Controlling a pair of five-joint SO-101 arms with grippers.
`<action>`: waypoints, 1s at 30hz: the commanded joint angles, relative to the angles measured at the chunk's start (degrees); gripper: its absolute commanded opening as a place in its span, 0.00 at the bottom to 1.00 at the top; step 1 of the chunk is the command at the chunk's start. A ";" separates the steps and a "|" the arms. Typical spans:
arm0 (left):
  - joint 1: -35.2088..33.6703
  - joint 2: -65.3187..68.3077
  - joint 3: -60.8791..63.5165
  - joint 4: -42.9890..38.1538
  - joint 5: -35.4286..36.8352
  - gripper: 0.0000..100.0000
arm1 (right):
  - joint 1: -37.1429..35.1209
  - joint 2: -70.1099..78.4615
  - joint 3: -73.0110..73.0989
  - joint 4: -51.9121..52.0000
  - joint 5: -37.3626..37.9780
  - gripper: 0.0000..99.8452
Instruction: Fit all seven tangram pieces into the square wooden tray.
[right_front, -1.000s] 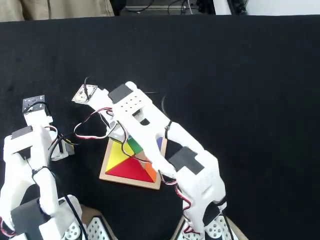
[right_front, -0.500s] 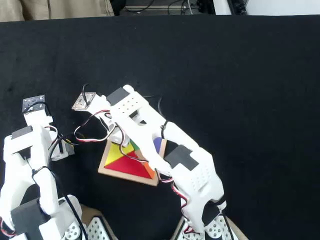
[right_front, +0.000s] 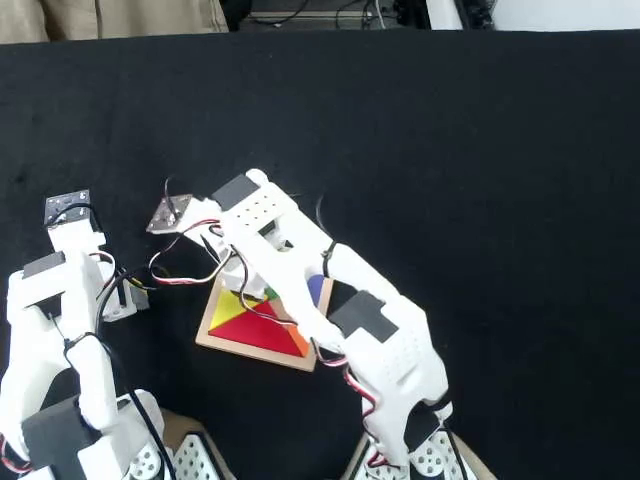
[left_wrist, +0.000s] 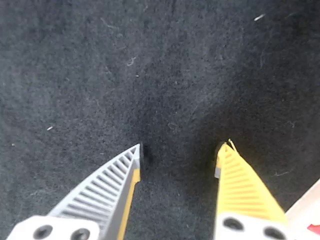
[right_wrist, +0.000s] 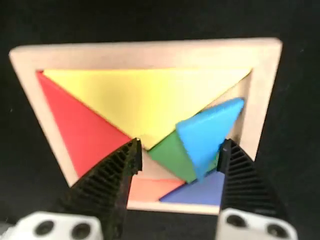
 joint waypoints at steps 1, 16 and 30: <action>-0.66 -0.70 -0.22 -0.26 -0.62 0.25 | -0.53 -7.34 -3.56 1.58 1.58 0.25; -0.66 -0.70 -0.22 -0.26 -0.70 0.25 | 1.49 -9.98 7.52 -5.71 1.49 0.10; -0.66 -0.70 -0.22 -0.26 -0.53 0.25 | 13.36 -1.45 -4.26 -23.30 -4.22 0.03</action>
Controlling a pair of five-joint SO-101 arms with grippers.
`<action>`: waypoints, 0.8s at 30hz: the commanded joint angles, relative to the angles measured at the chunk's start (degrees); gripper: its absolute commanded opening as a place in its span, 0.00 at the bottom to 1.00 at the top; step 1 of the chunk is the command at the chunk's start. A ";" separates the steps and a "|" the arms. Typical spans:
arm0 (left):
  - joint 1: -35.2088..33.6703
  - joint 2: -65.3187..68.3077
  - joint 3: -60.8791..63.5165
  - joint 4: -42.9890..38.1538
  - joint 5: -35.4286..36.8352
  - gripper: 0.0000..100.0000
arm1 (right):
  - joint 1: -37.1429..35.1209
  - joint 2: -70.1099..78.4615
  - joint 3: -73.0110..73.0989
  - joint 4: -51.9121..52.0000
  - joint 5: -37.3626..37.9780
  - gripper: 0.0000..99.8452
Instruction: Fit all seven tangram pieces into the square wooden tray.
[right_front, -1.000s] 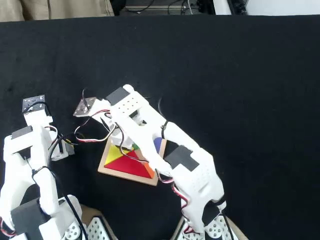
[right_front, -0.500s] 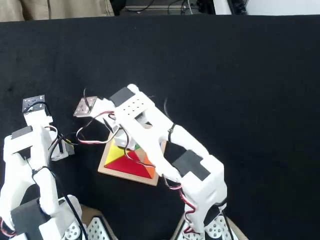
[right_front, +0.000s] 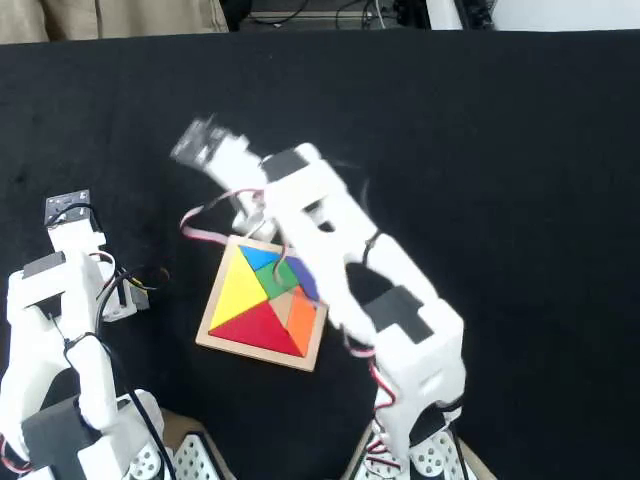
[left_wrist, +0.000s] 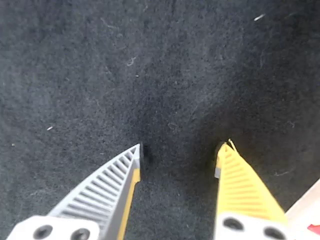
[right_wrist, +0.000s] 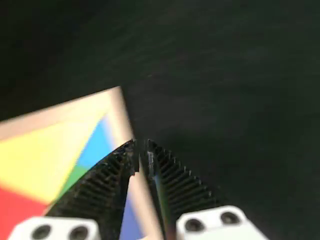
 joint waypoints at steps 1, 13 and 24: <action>-0.66 -0.70 -0.22 -0.26 -0.53 0.25 | 2.73 5.05 -7.87 -0.53 -0.79 0.03; -0.66 -0.70 -0.22 -0.26 -0.62 0.25 | -4.84 19.74 -33.27 23.38 -0.62 0.03; -0.75 -0.70 -0.22 -0.18 -0.70 0.25 | -10.90 11.21 -29.93 37.63 -0.53 0.01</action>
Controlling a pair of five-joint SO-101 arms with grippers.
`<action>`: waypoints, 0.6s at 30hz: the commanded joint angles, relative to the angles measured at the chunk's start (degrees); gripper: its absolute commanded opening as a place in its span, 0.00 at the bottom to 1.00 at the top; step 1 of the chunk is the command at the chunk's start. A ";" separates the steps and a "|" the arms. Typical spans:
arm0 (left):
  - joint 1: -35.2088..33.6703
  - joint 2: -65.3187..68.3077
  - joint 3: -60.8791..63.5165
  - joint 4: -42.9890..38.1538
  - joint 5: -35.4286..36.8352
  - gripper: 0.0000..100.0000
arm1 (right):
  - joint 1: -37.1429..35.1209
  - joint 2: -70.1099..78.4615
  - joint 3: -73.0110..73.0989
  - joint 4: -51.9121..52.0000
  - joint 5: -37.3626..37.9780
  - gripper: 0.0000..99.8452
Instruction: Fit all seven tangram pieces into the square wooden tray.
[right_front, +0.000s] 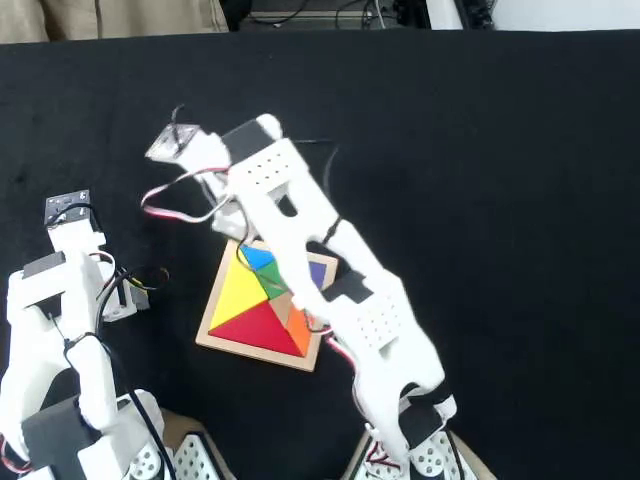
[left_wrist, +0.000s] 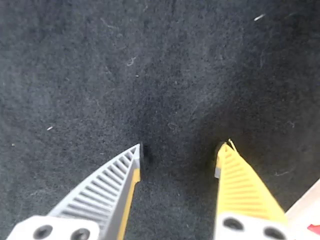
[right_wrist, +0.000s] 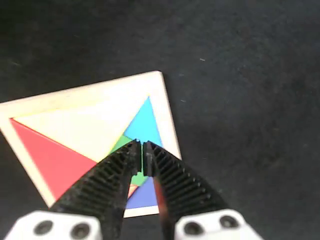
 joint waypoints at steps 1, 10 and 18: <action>-0.75 -0.70 -0.22 -0.18 -0.70 0.25 | -6.68 -10.68 14.20 2.11 2.73 0.01; -0.75 -0.70 -0.22 -0.18 -0.70 0.25 | -15.21 -43.03 63.87 -17.32 1.76 0.01; -0.75 -0.70 -0.22 -0.18 -0.53 0.25 | -16.35 -53.67 89.80 -29.71 1.67 0.01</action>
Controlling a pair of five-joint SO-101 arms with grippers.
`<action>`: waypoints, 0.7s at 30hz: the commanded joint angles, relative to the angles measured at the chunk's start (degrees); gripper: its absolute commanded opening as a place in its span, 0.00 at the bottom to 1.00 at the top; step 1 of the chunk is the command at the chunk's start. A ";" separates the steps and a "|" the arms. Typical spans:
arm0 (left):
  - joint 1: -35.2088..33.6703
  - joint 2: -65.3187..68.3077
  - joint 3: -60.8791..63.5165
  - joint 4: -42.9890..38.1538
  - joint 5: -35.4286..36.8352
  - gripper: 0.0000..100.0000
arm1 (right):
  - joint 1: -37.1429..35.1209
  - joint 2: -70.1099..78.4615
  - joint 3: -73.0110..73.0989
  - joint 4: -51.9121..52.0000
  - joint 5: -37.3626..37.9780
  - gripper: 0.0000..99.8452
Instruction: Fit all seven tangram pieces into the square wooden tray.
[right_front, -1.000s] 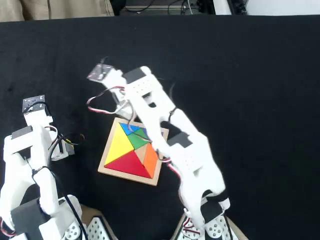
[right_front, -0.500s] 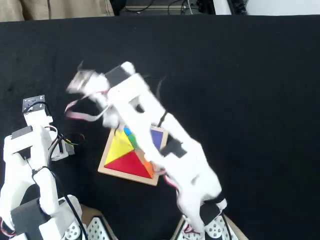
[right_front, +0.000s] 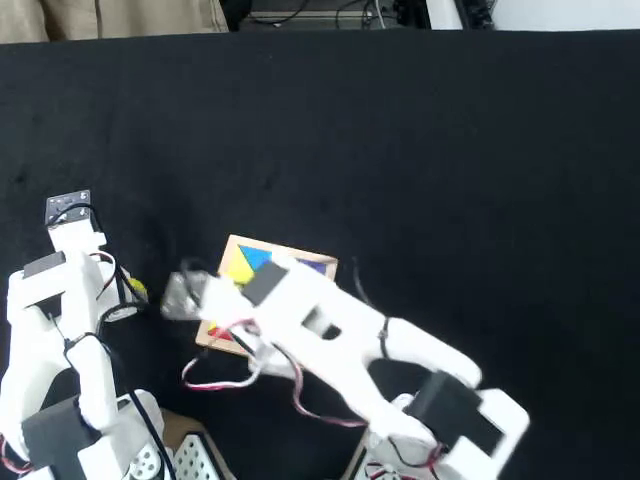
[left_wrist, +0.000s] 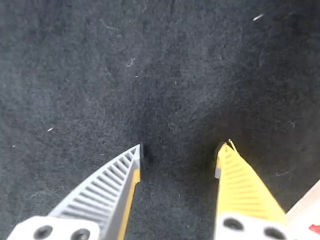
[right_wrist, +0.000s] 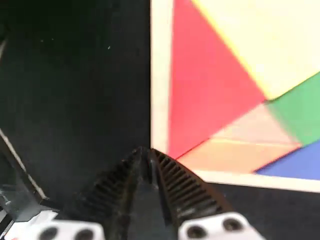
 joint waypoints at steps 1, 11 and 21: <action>-0.75 -0.70 -0.22 -0.18 -0.26 0.25 | -2.55 -3.30 6.20 -3.52 -0.44 0.01; -0.75 -0.70 -0.22 -0.18 -0.26 0.25 | -0.62 3.65 6.73 -7.74 -0.09 0.01; -0.75 -0.70 -0.22 -0.09 -0.35 0.25 | 11.43 8.31 2.07 -6.77 5.19 0.01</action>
